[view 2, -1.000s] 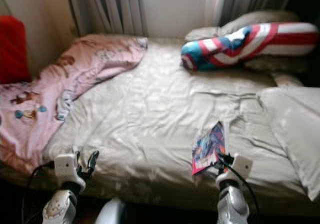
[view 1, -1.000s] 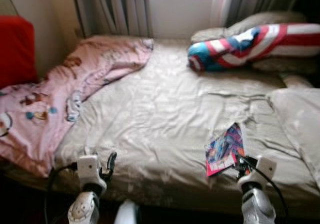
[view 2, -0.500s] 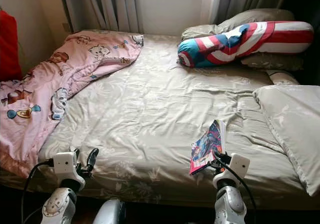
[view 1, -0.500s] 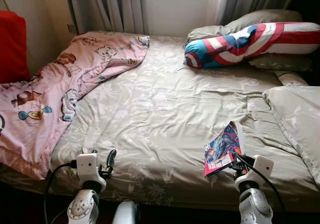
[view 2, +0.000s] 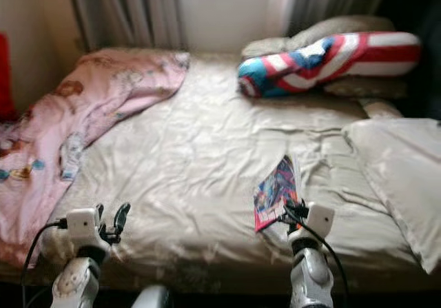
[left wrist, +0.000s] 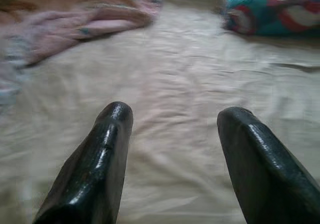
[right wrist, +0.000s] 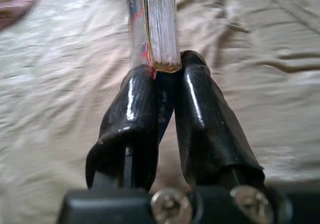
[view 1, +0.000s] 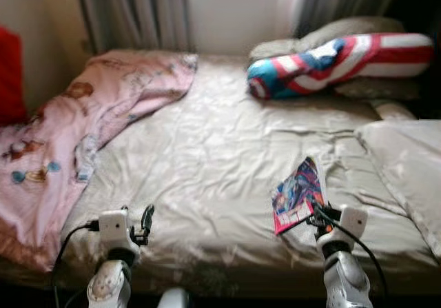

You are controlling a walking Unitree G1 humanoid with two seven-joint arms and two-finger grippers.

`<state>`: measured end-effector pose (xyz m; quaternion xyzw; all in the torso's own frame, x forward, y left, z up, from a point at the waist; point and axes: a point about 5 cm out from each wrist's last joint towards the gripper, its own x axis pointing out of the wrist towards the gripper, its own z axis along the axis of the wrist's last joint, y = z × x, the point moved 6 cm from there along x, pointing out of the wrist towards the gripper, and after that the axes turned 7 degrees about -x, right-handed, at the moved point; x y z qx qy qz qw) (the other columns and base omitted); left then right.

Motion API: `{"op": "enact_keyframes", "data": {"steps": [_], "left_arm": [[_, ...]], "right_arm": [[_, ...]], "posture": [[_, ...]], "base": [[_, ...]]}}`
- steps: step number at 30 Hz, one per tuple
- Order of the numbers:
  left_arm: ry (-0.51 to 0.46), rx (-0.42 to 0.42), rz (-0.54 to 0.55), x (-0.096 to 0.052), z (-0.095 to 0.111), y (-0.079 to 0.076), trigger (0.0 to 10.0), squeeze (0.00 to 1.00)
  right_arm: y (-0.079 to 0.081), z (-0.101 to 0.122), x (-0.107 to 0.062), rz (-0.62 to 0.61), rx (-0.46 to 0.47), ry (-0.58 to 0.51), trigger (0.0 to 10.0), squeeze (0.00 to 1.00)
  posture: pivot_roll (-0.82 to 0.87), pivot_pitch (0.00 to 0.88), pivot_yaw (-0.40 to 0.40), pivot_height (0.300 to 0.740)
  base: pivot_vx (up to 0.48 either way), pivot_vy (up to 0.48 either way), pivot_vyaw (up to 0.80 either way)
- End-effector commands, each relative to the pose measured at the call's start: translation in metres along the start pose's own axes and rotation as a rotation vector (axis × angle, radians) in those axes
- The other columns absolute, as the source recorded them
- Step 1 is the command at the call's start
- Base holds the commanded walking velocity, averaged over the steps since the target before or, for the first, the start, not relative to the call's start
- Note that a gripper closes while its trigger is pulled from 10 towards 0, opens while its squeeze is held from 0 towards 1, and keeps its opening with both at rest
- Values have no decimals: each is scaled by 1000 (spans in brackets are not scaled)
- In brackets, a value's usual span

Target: Clean up the room

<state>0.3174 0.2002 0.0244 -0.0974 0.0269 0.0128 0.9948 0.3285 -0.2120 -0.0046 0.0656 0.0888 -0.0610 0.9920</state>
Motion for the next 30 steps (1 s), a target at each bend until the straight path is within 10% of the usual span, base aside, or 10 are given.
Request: {"op": "enact_keyframes", "data": {"steps": [1, 16, 23, 30], "left_arm": [[-1, 17, -4, 1, 2, 2, 10000, 0], [-7, 42, 7, 0, 6, 7, 10000, 0], [3, 90, 8, -11, 10, 23, 10000, 0], [3, 126, 7, -14, 18, 34, 10000, 0]], "right_arm": [[4, 18, 7, 6, -19, -66, 10000, 0], [12, 21, 16, 42, -56, -40, 10000, 0], [56, 23, 18, 249, 300, -38, 10000, 0], [59, 21, 18, 299, 508, -23, 10000, 0]], "posture": [[87, 0, -56, 636], [104, 6, -36, 636], [126, 32, 5, 636], [154, 31, 41, 636]], "base": [[349, 0, 0], [227, 0, 0], [0, 0, 0], [0, 0, 0]]}}
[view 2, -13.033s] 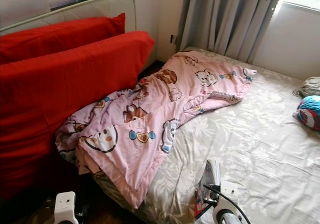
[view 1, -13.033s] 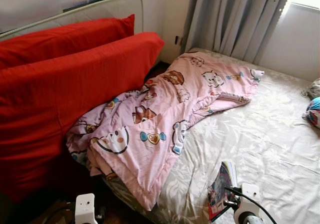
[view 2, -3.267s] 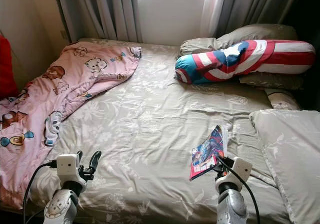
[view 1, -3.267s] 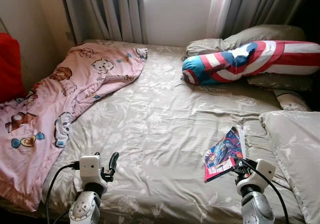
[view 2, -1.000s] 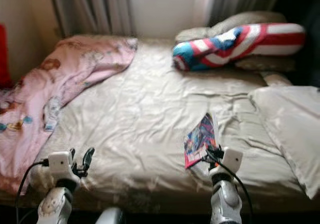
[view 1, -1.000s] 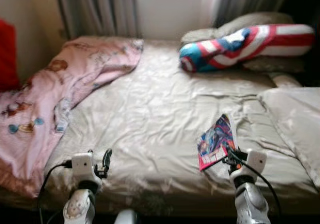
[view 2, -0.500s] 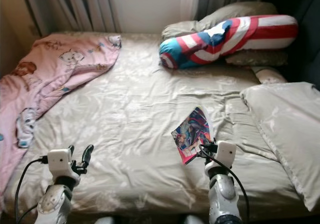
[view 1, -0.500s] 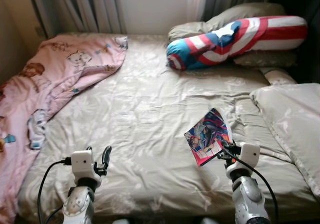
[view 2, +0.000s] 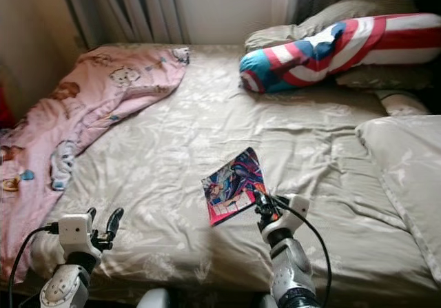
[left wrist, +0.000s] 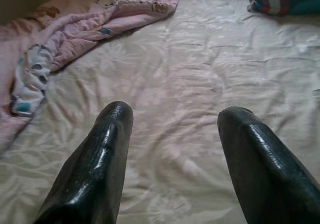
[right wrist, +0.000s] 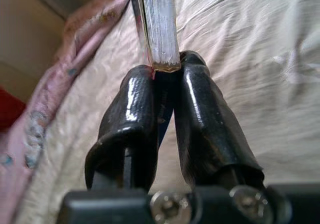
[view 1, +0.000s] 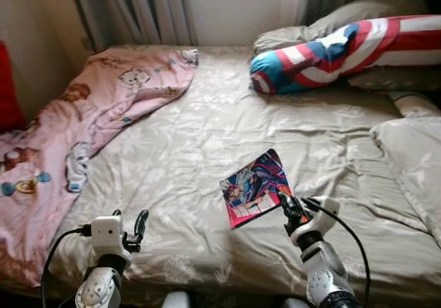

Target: Clean up the room

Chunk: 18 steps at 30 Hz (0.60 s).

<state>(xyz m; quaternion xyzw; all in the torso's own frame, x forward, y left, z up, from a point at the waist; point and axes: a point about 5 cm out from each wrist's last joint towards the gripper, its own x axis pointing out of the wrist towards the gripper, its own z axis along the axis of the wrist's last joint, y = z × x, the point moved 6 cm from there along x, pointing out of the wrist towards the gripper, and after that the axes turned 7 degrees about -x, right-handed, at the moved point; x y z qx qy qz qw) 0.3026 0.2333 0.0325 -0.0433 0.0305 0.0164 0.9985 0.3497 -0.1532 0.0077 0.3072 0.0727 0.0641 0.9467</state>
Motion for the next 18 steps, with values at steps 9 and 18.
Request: {"op": "enact_keyframes", "data": {"steps": [9, 18], "left_arm": [[19, 79, -44, -4, 10, 11, 10000, 0], [44, 153, -102, -9, 21, 17, 10000, 0]], "right_arm": [[-35, 13, -3, -153, 130, -29, 10000, 0], [-61, -1, -22, -237, 238, 44, 10000, 0]], "posture": [[179, 58, 102, 636], [219, 119, 171, 636]], "base": [[0, 0, 0], [0, 0, 0]]}}
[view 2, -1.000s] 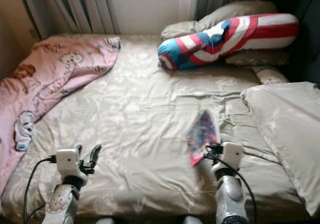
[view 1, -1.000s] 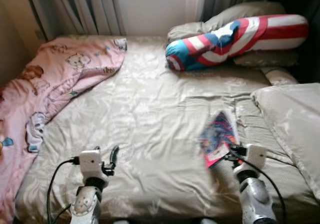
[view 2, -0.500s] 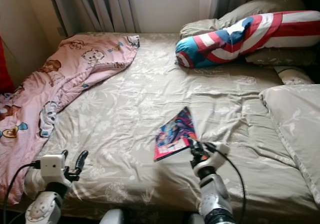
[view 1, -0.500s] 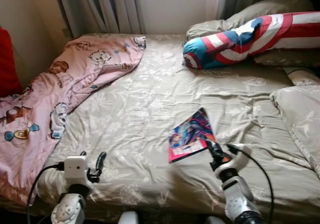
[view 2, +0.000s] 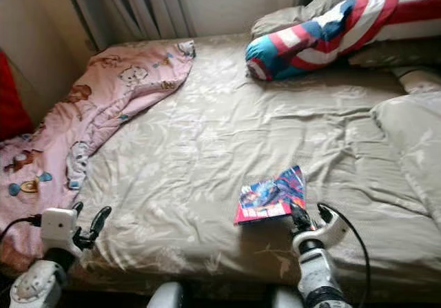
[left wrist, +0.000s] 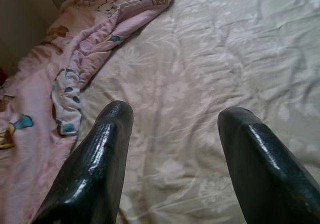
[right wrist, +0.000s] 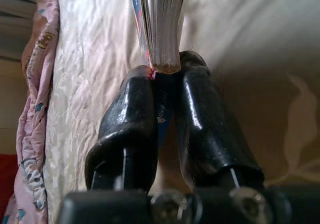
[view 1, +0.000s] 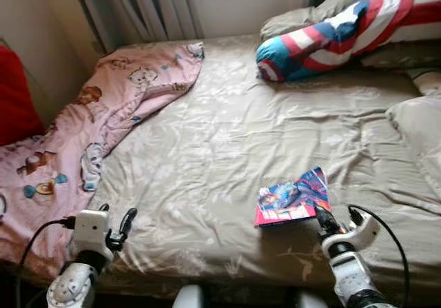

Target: Clean up the room

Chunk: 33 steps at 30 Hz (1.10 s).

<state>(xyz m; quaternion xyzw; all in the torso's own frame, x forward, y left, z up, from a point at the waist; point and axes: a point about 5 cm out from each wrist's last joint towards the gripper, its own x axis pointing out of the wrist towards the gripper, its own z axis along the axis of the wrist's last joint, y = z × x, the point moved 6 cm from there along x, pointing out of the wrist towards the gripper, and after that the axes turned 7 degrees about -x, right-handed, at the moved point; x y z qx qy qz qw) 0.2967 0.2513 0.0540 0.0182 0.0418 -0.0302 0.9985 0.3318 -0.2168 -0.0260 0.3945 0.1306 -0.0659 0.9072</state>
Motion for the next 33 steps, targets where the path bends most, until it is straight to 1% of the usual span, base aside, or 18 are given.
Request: {"op": "enact_keyframes", "data": {"steps": [1, 3, 5, 7, 8, 11, 12, 15, 16, 18, 21, 23, 24, 25, 26, 28, 33], "left_arm": [[22, 30, -18, -3, -1, 1, 10000, 0], [33, 45, -29, -5, -1, 1, 10000, 0], [37, 51, -34, -7, -1, 0, 10000, 0], [38, 51, -34, -7, -1, 0, 10000, 0], [42, 53, -37, -8, 0, 0, 10000, 0], [44, 54, -40, -8, 0, 0, 10000, 0], [48, 57, -42, -9, 1, 0, 10000, 0], [48, 57, -42, -9, 1, 0, 10000, 0], [52, 59, -43, -10, 1, 0, 10000, 0], [56, 61, -41, -11, 0, 2, 10000, 0], [58, 62, -37, -11, 0, 2, 10000, 0], [60, 58, -26, -12, 0, 3, 10000, 0], [60, 58, -26, -12, 0, 3, 10000, 0], [60, 53, -19, -12, -1, 3, 10000, 0], [60, 53, -19, -12, -1, 3, 10000, 0], [64, 50, -14, -12, -1, 3, 10000, 0], [65, 48, -5, -11, -1, 4, 10000, 0]], "right_arm": [[6, -9, 0, 33, 27, 26, 10000, 0], [0, -10, -4, 37, 66, 27, 10000, 0], [-9, -12, -9, 5, 55, 33, 10000, 0], [-12, -12, -10, -5, 50, 34, 10000, 0], [-18, -11, -12, -31, 62, 27, 10000, 0], [-22, -10, -14, -46, 71, 22, 10000, 0], [-28, -9, -16, -75, 75, 15, 10000, 0], [-28, -9, -16, -75, 75, 15, 10000, 0], [-34, -9, -18, -106, 72, 17, 10000, 0], [-36, -8, -19, -120, 61, 19, 10000, 0], [-37, -6, -19, -125, 57, 17, 10000, 0], [-35, 2, -15, -125, 41, 2, 10000, 0], [-35, 2, -15, -125, 41, 2, 10000, 0], [-33, 10, -11, -129, 40, -14, 10000, 0], [-33, 10, -11, -129, 40, -14, 10000, 0], [-31, 18, -8, -124, 42, -28, 10000, 0], [-30, 22, -7, -122, 45, -41, 10000, 0]], "posture": [[219, 119, 171, 636], [222, 135, 177, 636], [225, 142, 180, 636], [225, 142, 180, 636], [229, 153, 189, 636], [229, 153, 189, 636], [228, 157, 193, 636], [228, 157, 193, 636], [228, 158, 194, 636], [230, 161, 194, 636], [225, 162, 185, 636], [225, 163, 179, 636], [225, 163, 179, 636], [220, 163, 175, 636], [220, 163, 175, 636], [219, 161, 172, 636], [217, 159, 168, 636]], "base": [[0, 0, 0], [0, 0, 0], [0, 0, 0], [0, 0, 0], [0, 0, 0], [0, 0, 0], [0, 0, 0], [0, 0, 0], [0, 0, 0], [0, 0, 0], [0, 0, 0], [0, 0, 0], [0, 0, 0], [0, 0, 0], [0, 0, 0], [0, 0, 0], [0, 0, 0]]}}
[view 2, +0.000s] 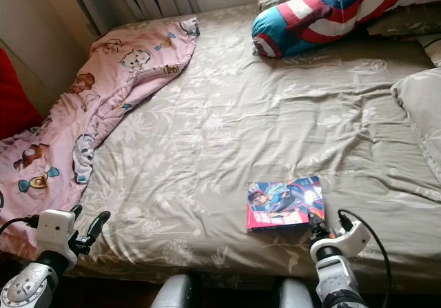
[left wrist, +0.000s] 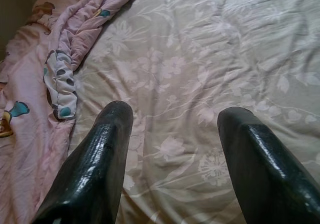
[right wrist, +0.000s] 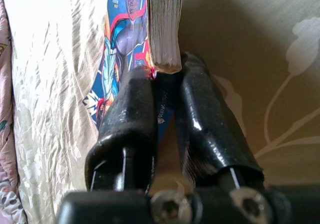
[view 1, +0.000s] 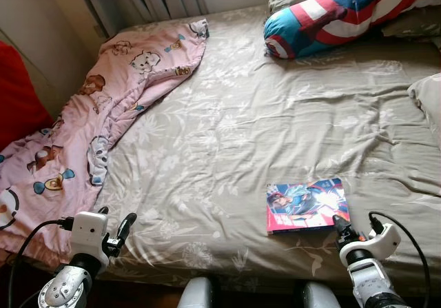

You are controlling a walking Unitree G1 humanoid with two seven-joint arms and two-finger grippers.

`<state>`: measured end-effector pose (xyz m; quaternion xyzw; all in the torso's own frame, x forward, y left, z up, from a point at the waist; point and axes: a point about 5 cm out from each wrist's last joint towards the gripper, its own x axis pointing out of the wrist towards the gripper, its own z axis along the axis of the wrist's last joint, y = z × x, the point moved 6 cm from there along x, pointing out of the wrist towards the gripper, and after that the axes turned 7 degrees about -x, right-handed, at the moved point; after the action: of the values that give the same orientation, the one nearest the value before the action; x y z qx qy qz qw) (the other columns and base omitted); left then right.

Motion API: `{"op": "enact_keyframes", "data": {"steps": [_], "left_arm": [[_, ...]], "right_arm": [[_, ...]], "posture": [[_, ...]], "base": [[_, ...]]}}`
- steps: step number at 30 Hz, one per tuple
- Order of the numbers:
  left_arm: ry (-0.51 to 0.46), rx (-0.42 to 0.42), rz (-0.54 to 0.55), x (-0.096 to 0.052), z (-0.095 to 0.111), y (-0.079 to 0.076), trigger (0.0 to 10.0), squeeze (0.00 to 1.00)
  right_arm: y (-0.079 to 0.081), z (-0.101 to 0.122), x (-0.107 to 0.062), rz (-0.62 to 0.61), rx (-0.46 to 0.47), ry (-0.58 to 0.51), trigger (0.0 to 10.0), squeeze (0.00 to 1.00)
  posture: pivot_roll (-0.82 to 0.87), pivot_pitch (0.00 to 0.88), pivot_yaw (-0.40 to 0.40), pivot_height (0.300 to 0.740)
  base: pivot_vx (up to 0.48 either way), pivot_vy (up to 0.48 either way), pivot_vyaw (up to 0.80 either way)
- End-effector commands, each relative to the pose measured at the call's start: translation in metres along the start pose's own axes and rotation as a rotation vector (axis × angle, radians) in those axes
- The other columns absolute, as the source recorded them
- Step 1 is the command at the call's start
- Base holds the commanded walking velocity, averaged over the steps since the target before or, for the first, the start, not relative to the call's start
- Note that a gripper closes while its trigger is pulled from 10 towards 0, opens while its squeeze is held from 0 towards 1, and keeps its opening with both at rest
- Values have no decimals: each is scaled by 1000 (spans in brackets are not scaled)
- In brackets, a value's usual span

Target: Clean up the room

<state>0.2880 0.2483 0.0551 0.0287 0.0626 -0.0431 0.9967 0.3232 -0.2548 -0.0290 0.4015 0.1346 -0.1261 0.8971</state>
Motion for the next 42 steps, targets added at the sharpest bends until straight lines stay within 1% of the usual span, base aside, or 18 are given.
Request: {"op": "enact_keyframes", "data": {"steps": [1, 2, 3, 7, 8, 9, 10, 19, 20, 21, 26, 32, 33, 34, 35, 36, 40, 42], "left_arm": [[23, 26, 23, -2, -2, 8, 10000, 0], [23, 26, 24, -2, -2, 8, 10000, 0], [23, 26, 24, -2, -2, 8, 10000, 0], [20, 24, 28, -1, -1, 8, 10000, 0], [19, 24, 28, -1, -1, 8, 10000, 0], [18, 23, 28, 0, -1, 8, 10000, 0], [19, 22, 28, 0, -1, 7, 10000, 0], [19, 11, 29, 2, -4, 4, 10000, 0], [19, 10, 29, 2, -4, 4, 10000, 0], [18, 7, 30, 2, -4, 3, 10000, 0], [15, -5, 30, 6, -5, 0, 10000, 0], [13, -23, 47, 10, -9, -1, 10000, 0], [16, -31, 60, 11, -11, 0, 10000, 0], [33, -51, 84, 11, -18, 4, 10000, 0], [33, -51, 84, 11, -18, 4, 10000, 0], [57, -81, 107, 13, -28, 6, 10000, 0], [161, -207, 173, 10, -62, 6, 10000, 0], [218, -250, 201, 7, -81, 3, 10000, 0]], "right_arm": [[0, -2, 0, -10, 9, -3, 10000, 0], [-1, -2, 0, -11, 9, -3, 10000, 0], [-1, -2, 0, -11, 8, -4, 10000, 90], [-7, -1, -3, -32, 11, -8, 10000, 133], [-8, 0, -3, -35, 10, -8, 10000, 424], [-9, 1, -3, -36, 9, -8, 10000, 424], [-10, 3, -3, -35, 8, -12, 10000, 855], [-15, 20, -3, -72, -10, -67, 10000, 808], [-17, 22, -3, -83, -13, -72, 10000, 741], [-18, 25, -3, -93, -11, -82, 10000, 20], [-25, 39, -4, -143, 16, -137, 10000, 0], [-29, 33, -7, -161, -92, -112, 10000, 0], [-29, 31, -8, -154, -135, -108, 10000, 0], [-30, 28, -10, -170, -225, -103, 10000, 0], [-30, 28, -10, -170, -225, -103, 10000, 0], [-29, 23, -11, -166, -300, -89, 10000, 0], [-8, -9, -11, -49, -428, -24, 10000, 0], [-3, -30, -15, -17, -499, 32, 10000, 0]], "posture": [[216, 159, 169, 636], [215, 157, 168, 636], [215, 157, 168, 636], [212, 158, 167, 636], [210, 157, 167, 636], [207, 157, 167, 636], [205, 156, 167, 636], [197, 152, 159, 636], [196, 151, 157, 636], [196, 150, 156, 636], [182, 135, 139, 636], [173, 105, 108, 636], [171, 102, 105, 636], [162, 89, 93, 636], [162, 89, 93, 636], [144, 77, 81, 636], [98, 33, 52, 636], [75, 4, 34, 636]], "base": [[0, 0, 0], [0, 0, 0], [0, 0, 0], [0, 0, 0], [0, 0, 0], [0, 0, 0], [0, 0, 0], [0, 0, 0], [0, 0, 0], [0, 0, 0], [0, 0, 0], [0, 0, 0], [0, 0, 0], [0, 0, 0], [0, 0, 0], [0, 0, 0], [0, 0, 0], [0, 0, 0]]}}
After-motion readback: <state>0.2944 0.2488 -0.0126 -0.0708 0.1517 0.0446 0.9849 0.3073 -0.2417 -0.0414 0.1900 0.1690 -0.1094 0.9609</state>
